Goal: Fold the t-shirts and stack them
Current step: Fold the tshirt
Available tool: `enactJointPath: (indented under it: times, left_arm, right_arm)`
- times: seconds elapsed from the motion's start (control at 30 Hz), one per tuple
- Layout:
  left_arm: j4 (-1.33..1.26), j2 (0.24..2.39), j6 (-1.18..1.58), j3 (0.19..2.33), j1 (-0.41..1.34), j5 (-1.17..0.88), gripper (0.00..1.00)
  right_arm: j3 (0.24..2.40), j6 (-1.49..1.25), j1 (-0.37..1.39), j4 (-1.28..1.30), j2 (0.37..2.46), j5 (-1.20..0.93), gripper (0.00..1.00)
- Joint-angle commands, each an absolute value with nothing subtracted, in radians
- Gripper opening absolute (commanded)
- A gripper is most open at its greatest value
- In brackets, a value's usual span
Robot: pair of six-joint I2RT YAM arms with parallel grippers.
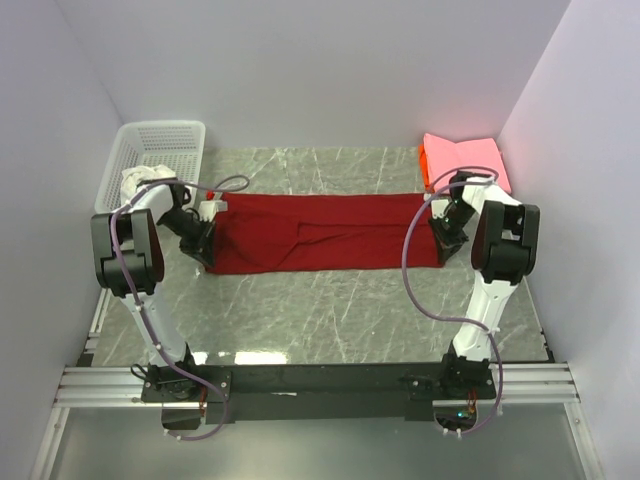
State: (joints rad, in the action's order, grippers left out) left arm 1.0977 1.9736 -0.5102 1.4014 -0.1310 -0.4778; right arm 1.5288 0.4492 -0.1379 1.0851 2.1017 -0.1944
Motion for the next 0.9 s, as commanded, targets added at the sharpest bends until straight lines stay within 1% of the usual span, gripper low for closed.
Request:
enactJointPath:
  times: [0.0, 0.1, 0.27, 0.3, 0.33, 0.37, 0.4, 0.43, 0.5, 0.57, 0.6, 0.7, 0.73, 0.83, 0.87]
  left_arm:
    - [1.117, 1.960, -0.499, 1.370, -0.129, -0.468, 0.01]
    - [1.141, 1.922, -0.497, 1.327, -0.129, -0.469, 0.01]
    - [1.126, 1.867, -0.480, 1.278, -0.121, -0.497, 0.01]
    - [1.123, 1.865, -0.477, 1.276, -0.121, -0.508, 0.01]
    - [1.121, 1.861, -0.477, 1.279, -0.121, -0.518, 0.08]
    - [1.115, 1.856, -0.471, 1.282, -0.120, -0.526, 0.18]
    - [1.118, 1.849, -0.472, 1.295, -0.121, -0.549, 0.25]
    - [1.121, 1.833, -0.476, 1.302, -0.123, -0.563, 0.35]
    - [1.118, 1.812, -0.492, 1.325, -0.124, -0.610, 0.41]
    - [1.102, 1.780, -0.500, 1.342, -0.124, -0.643, 0.45]
    - [1.082, 1.772, -0.502, 1.348, -0.123, -0.676, 0.45]
    - [1.025, 1.764, -0.474, 1.367, -0.124, -0.706, 0.54]
    - [0.978, 1.776, -0.444, 1.373, -0.124, -0.713, 0.56]
    - [0.930, 1.836, -0.401, 1.419, -0.121, -0.735, 0.58]
    - [0.922, 1.854, -0.370, 1.443, -0.120, -0.738, 0.59]
  right_arm:
    - [1.467, 0.502, -0.153, 1.054, 2.057, -0.069, 0.00]
    - [1.390, 0.544, -0.167, 1.026, 2.019, -0.017, 0.00]
    - [1.356, 0.578, -0.179, 1.003, 1.993, -0.002, 0.00]
    - [1.376, 0.578, -0.178, 1.012, 1.999, -0.009, 0.06]
    - [1.387, 0.580, -0.178, 1.047, 2.002, -0.024, 0.14]
    - [1.394, 0.580, -0.179, 1.063, 1.994, -0.050, 0.22]
    - [1.405, 0.583, -0.179, 1.077, 1.981, -0.061, 0.37]
    - [1.410, 0.591, -0.179, 1.098, 1.964, -0.075, 0.42]
    - [1.430, 0.600, -0.179, 1.118, 1.890, -0.142, 0.48]
    - [1.448, 0.598, -0.178, 1.134, 1.812, -0.201, 0.49]
    - [1.468, 0.594, -0.176, 1.137, 1.793, -0.278, 0.49]
    - [1.509, 0.542, -0.158, 1.132, 1.750, -0.420, 0.49]
    - [1.514, 0.529, -0.147, 1.111, 1.744, -0.502, 0.49]
    - [1.517, 0.479, -0.063, 1.017, 1.727, -0.586, 0.47]
    - [1.516, 0.469, -0.010, 0.990, 1.723, -0.597, 0.47]
